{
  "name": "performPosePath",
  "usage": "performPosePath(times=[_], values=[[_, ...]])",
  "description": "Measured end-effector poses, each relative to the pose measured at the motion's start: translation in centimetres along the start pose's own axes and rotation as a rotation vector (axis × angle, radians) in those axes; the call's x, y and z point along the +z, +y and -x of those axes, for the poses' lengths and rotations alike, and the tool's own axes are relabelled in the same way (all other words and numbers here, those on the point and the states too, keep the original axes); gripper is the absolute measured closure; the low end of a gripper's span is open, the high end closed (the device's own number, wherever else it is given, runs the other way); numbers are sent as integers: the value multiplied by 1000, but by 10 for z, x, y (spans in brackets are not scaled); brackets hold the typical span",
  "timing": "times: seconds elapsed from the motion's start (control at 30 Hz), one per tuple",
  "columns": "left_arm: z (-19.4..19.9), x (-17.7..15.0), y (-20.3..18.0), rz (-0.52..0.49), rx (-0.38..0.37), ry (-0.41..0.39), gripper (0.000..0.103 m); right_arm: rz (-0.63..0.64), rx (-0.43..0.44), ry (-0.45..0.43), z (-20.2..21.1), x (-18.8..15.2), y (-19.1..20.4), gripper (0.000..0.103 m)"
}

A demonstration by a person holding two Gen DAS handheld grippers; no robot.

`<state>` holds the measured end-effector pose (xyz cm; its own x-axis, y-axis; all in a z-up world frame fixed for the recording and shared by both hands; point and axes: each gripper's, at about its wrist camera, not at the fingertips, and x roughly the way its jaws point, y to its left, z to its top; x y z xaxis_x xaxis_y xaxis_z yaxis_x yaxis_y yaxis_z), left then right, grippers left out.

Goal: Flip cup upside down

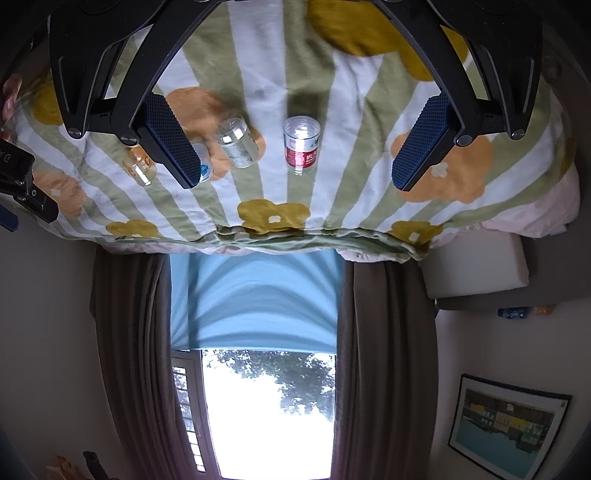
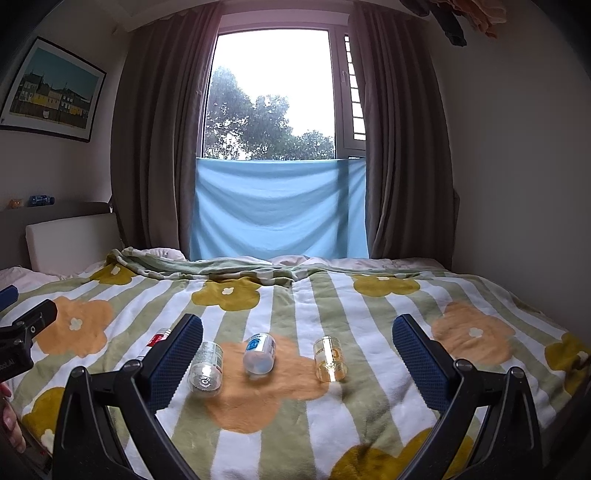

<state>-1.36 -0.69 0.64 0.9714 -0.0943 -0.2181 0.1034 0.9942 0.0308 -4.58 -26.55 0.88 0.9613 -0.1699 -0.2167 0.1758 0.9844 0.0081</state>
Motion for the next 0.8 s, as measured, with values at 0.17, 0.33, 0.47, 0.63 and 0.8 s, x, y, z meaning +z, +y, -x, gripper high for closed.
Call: performPosePath(times=[0.17, 0.33, 0.47, 0.63, 0.8], values=[[1, 1, 0, 0, 2, 0, 0, 2, -10, -6, 2, 2, 5, 0], [2, 3, 0, -2, 14, -5, 0, 1, -9, -9, 3, 2, 4, 0], [3, 5, 0, -2, 16, -6, 0, 0, -7, -13, 2, 4, 6, 0], [3, 5, 0, -2, 15, -7, 0, -1, -8, -13, 2, 3, 7, 0], [3, 5, 0, -2, 16, -6, 0, -4, -10, -10, 0, 3, 9, 0]])
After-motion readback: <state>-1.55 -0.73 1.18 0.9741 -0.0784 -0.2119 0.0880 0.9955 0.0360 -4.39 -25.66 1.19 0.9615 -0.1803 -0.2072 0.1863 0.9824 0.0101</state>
